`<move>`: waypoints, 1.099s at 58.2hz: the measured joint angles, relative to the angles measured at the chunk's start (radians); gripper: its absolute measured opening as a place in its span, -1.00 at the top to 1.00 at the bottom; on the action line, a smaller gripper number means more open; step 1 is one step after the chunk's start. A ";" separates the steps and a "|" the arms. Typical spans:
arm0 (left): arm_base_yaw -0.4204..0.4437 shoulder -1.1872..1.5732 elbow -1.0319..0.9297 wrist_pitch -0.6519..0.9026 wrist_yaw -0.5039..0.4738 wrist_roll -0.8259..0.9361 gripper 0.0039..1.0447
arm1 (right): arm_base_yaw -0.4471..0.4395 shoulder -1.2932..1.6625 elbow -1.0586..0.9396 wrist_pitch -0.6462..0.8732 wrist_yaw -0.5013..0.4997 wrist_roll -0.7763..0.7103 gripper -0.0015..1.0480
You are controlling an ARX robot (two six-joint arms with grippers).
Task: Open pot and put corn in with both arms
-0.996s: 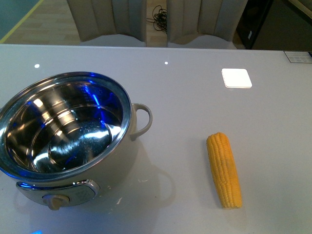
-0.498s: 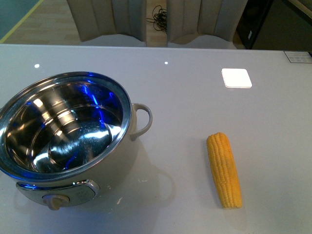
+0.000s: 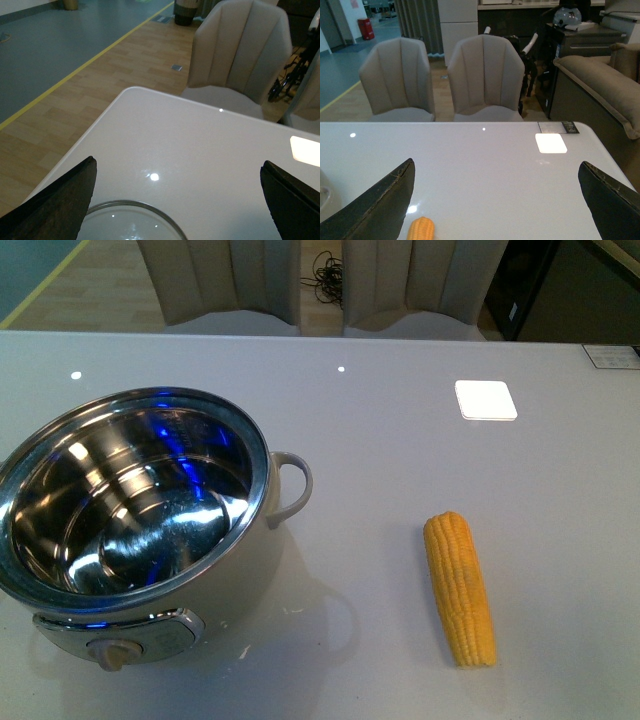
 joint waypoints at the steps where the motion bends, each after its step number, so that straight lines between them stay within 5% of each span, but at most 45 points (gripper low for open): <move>1: -0.004 -0.034 -0.011 -0.016 -0.003 -0.008 -0.87 | 0.000 0.000 0.000 0.000 0.000 0.000 -0.83; 21: -0.091 -0.607 -0.225 -0.349 -0.046 -0.158 -0.87 | 0.000 0.000 0.000 0.000 0.000 0.000 -0.83; 26: -0.108 -0.663 -0.306 -0.222 0.068 -0.086 -0.59 | 0.000 0.000 0.000 0.000 0.001 0.000 -0.83; 30: -0.145 -0.716 -0.336 -0.215 0.068 -0.042 -0.38 | 0.000 0.000 0.000 0.000 0.000 0.000 -0.83; 52: -0.317 -0.982 -0.455 -0.361 -0.100 0.008 0.93 | 0.000 0.000 0.000 0.000 0.000 0.000 -0.83; 64: -0.381 -1.147 -0.464 -0.507 -0.158 0.011 0.94 | 0.000 0.000 0.000 0.000 0.000 0.000 -0.83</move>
